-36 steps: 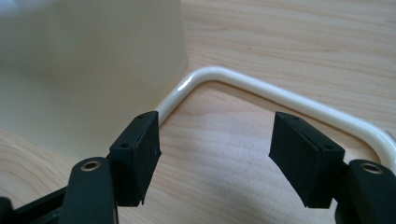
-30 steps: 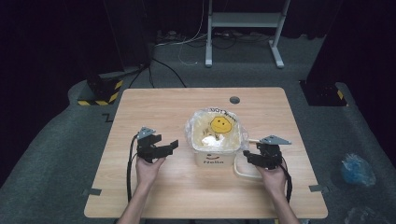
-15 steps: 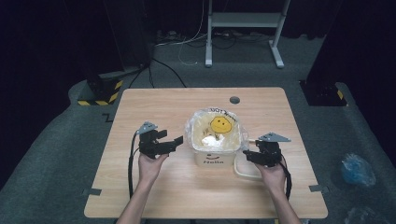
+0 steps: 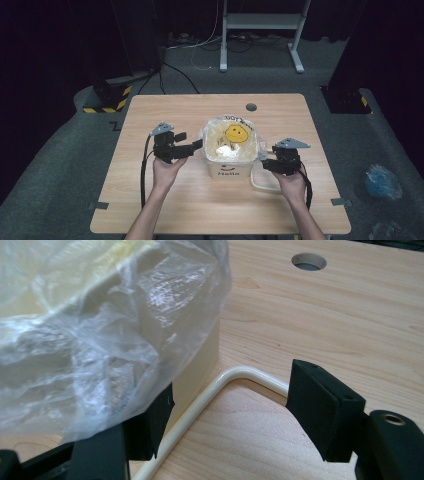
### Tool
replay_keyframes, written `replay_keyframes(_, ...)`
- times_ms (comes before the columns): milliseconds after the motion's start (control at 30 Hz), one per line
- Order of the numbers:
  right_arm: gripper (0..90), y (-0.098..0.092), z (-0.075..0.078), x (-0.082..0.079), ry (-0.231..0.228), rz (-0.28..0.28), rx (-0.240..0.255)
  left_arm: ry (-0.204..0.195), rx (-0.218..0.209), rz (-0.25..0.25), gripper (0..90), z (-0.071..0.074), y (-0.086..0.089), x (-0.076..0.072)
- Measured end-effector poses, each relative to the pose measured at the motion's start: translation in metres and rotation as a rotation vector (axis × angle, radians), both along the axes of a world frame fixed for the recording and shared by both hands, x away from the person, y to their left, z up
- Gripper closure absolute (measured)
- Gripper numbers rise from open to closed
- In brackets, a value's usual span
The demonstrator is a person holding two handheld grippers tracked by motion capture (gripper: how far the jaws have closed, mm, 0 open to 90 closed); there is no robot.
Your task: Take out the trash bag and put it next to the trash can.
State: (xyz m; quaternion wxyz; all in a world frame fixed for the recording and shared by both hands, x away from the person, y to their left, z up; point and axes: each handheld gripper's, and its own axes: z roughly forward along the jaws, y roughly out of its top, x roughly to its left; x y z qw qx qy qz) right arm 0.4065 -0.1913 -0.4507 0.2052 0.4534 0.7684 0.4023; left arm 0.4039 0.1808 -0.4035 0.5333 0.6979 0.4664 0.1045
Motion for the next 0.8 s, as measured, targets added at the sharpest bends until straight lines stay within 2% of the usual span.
replay_keyframes(167, 35.4, 0.001, 0.004, 0.001, -0.006, 0.003, -0.005, 0.009, 0.017, -0.018, 24.5, 0.003, -0.011, 0.007)
replay_keyframes(333, 35.6, 0.001, 0.007, 0.001, -0.009, 0.004, -0.005, 0.029, 0.046, -0.021, 37.4, 0.002, -0.019, 0.015)
replay_keyframes(567, 35.8, -0.005, 0.009, 0.001, -0.01, 0.002, 0.005, 0.044, 0.047, -0.017, 52.7, 0.0, -0.02, 0.019)
replay_keyframes(667, 35.8, -0.008, 0.009, 0.002, -0.009, 0.001, 0.004, 0.028, 0.078, -0.004, 58.5, 0.0, -0.021, 0.019)
replay_keyframes(800, 36.2, -0.014, 0.011, 0.0, -0.009, -0.009, 0.015, 0.015, 0.093, -0.005, 65.8, 0.001, -0.023, 0.018)
